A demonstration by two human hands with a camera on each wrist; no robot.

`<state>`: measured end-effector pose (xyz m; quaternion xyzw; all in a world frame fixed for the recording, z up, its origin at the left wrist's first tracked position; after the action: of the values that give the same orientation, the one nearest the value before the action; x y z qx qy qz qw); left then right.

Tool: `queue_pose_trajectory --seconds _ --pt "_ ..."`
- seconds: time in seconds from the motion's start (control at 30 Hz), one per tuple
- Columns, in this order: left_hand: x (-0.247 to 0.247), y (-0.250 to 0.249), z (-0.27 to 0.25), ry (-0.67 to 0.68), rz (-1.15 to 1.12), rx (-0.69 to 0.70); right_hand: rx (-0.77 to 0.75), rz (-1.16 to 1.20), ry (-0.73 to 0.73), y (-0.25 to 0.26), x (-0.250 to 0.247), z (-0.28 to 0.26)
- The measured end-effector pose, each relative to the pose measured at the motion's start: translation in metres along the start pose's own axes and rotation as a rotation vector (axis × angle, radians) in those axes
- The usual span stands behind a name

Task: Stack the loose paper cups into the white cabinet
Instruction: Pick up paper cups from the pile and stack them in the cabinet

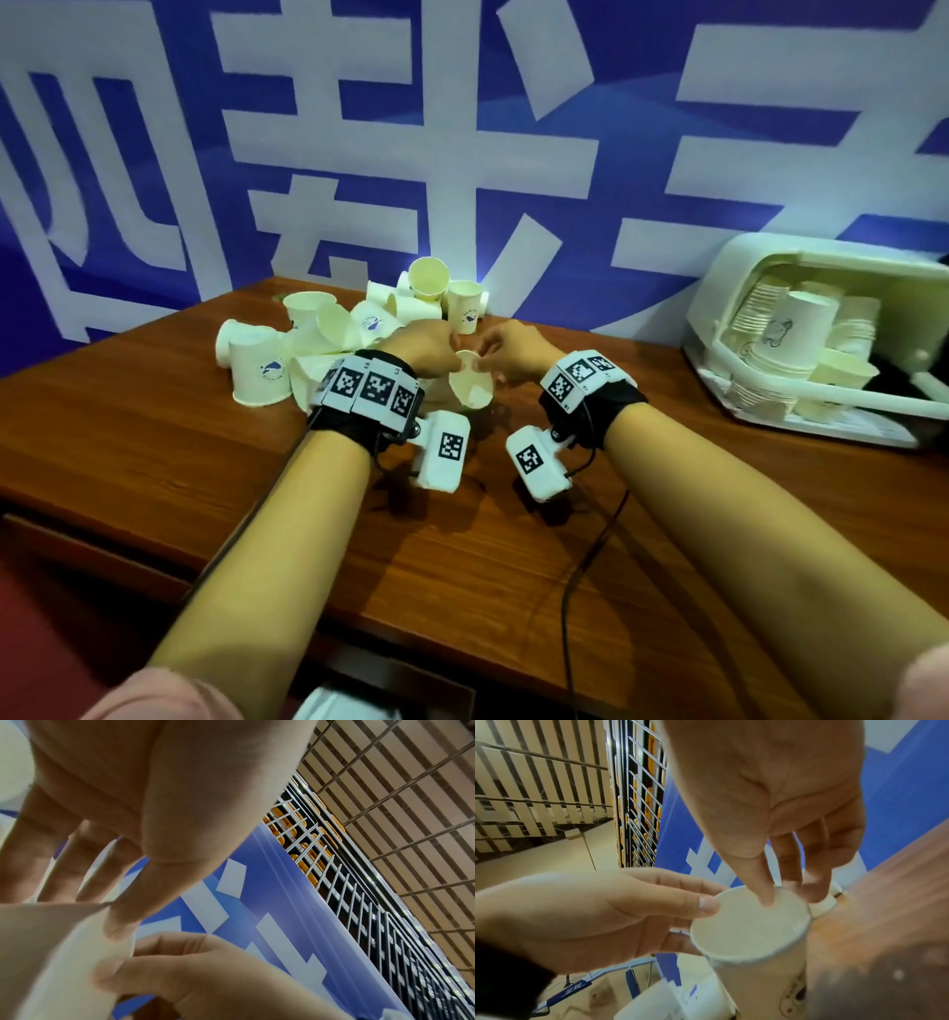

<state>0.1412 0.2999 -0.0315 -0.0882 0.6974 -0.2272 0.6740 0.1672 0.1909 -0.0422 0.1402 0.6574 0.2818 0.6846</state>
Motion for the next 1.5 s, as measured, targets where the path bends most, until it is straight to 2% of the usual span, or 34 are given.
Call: queue_pose_trajectory --seconds 0.23,0.37,0.53,0.67,0.83,1.0,1.17,1.3,1.5 --pt "0.021 -0.118 0.011 -0.065 -0.094 0.222 0.045 0.031 -0.305 -0.074 -0.115 -0.061" --pt "0.042 -0.202 0.020 -0.120 -0.276 0.327 0.058 0.062 -0.595 -0.129 -0.198 -0.114" --pt "0.065 -0.327 0.018 -0.141 -0.564 0.577 0.106 0.139 -0.997 -0.197 -0.291 -0.198" --pt "0.077 -0.406 0.015 -0.230 -0.597 0.766 0.178 0.085 -1.237 -0.246 -0.336 -0.245" --pt "0.107 -0.456 0.038 -0.231 -0.461 0.870 0.272 0.183 -1.250 -0.302 -0.343 -0.244" --pt "0.138 -0.461 0.062 -0.184 -0.257 0.871 0.291 0.287 -1.208 -0.328 -0.336 -0.221" --pt "0.157 -0.462 0.066 -0.150 -0.146 0.869 0.343 0.295 -1.189 -0.346 -0.333 -0.206" --pt "0.172 -0.460 0.067 -0.145 0.153 0.794 0.461 0.280 -1.094 -0.368 -0.320 -0.194" --pt "0.197 -0.457 0.058 -0.109 0.369 0.789 0.628 0.146 -0.893 -0.386 -0.301 -0.181"
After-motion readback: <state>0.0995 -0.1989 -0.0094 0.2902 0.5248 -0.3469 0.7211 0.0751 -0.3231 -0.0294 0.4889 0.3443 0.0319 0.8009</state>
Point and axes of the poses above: each hand's wrist, its own z-axis towards the middle knuckle, its own x-axis out of the palm, y = z × x, the point moved 10 cm from there along z, towards the middle knuckle, and after that the axes turned 2 degrees about -y, right-handed, at the moved point
